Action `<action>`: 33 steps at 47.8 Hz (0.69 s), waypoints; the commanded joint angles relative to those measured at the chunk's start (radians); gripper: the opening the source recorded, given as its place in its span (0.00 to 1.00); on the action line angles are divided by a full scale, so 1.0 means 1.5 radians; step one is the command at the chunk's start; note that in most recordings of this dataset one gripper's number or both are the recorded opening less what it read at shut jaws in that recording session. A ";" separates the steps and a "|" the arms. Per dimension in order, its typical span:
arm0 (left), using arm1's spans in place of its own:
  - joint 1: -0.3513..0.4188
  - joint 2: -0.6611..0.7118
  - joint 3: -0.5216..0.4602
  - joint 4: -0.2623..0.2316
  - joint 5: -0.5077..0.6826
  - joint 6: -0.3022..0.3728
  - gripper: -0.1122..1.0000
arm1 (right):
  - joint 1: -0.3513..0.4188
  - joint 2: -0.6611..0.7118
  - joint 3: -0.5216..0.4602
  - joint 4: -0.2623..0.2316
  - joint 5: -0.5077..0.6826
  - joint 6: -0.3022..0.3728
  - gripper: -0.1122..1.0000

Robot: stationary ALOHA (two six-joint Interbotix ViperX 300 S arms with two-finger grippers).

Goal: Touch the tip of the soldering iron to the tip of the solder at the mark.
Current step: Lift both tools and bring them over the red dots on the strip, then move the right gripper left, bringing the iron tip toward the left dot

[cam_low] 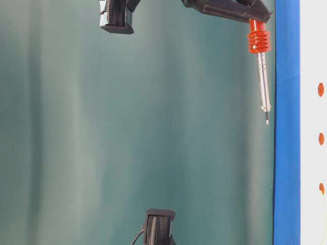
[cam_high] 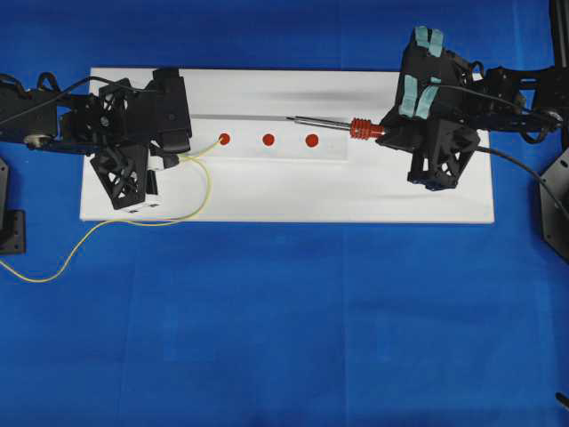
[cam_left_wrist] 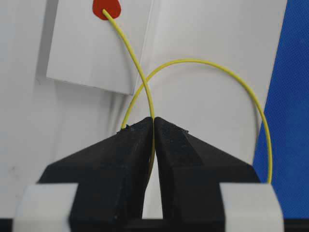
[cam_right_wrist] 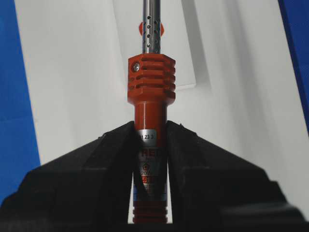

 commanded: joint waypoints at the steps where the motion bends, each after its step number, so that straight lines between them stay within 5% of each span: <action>1: 0.002 -0.005 -0.011 0.002 -0.004 -0.001 0.12 | -0.001 0.000 -0.020 -0.001 -0.006 -0.001 0.16; 33: 0.002 -0.005 -0.011 0.002 -0.004 0.001 0.12 | 0.018 0.194 -0.190 -0.002 0.044 -0.001 0.16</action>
